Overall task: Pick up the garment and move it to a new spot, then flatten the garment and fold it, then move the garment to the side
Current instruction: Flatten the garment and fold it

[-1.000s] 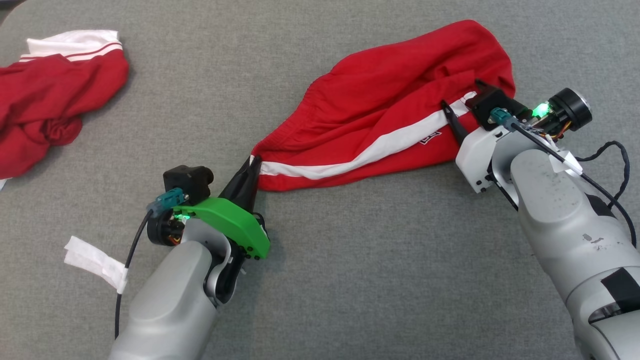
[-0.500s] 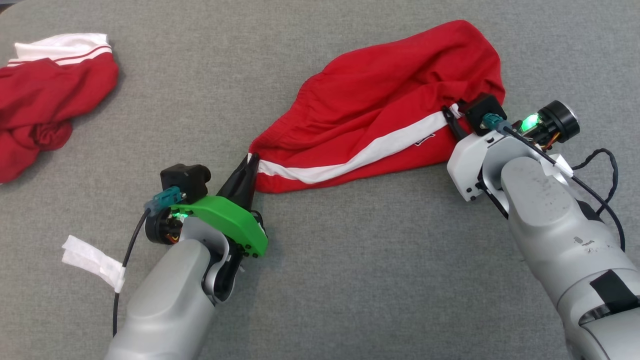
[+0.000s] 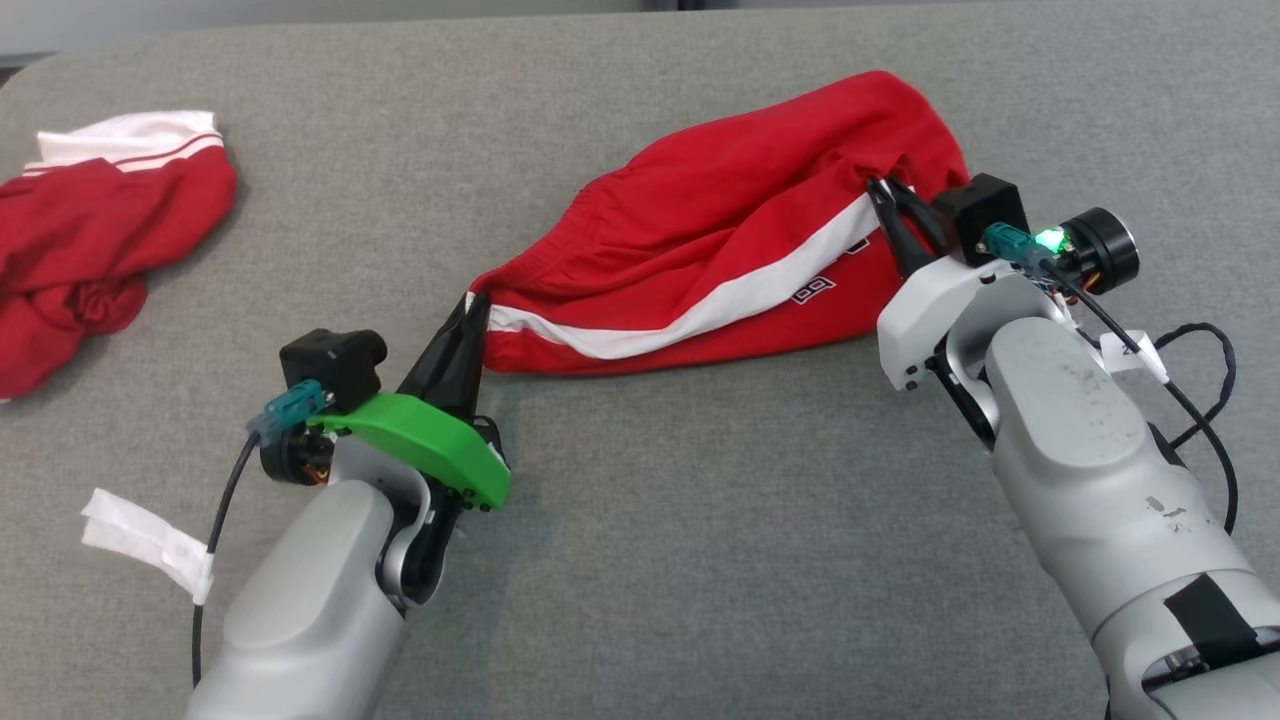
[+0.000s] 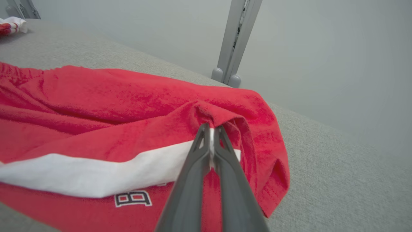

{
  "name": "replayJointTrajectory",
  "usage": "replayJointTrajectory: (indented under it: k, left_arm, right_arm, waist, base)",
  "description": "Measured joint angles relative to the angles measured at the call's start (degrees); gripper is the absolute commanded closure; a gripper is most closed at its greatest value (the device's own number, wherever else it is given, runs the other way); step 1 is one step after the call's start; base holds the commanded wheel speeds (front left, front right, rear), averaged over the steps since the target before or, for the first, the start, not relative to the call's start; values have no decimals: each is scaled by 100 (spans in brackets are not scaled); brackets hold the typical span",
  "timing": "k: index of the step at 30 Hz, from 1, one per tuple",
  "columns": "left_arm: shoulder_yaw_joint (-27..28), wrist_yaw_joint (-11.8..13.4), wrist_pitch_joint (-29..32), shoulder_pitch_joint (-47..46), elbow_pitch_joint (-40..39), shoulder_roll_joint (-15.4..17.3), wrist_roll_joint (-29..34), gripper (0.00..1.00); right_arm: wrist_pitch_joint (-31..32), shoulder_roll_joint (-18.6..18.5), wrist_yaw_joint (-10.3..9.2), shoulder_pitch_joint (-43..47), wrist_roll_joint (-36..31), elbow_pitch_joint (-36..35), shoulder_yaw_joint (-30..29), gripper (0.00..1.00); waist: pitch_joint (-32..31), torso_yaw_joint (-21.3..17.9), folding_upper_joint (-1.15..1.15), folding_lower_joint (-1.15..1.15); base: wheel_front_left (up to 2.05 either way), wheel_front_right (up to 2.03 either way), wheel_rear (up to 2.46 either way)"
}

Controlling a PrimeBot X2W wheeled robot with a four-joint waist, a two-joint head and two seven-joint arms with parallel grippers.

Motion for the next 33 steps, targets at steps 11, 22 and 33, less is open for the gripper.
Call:
replayJointTrajectory:
  k: [11, 22, 33]
  left_arm:
    - [699, 32, -43, 701, -1450, 347, 286, 100]
    - [1023, 268, 214, 1167, -3439, 902, 558, 100]
    - [1114, 536, 1106, 608, -5025, 1401, 783, 100]
  right_arm:
    - [149, -358, 0, 755, 1241, -1756, 131, 100]
    - [1062, -868, 0, 1757, 1991, -4741, -408, 100]
    - [2113, -778, 0, 2327, 1895, -7258, -1182, 100]
  waist:
    - [-742, -193, 0, 0]
    - [-1550, -473, 0, 0]
    - [-1676, -752, 0, 0]
  base:
    - [0, 0, 0]
    - [0, 0, 0]
    - [0, 0, 0]
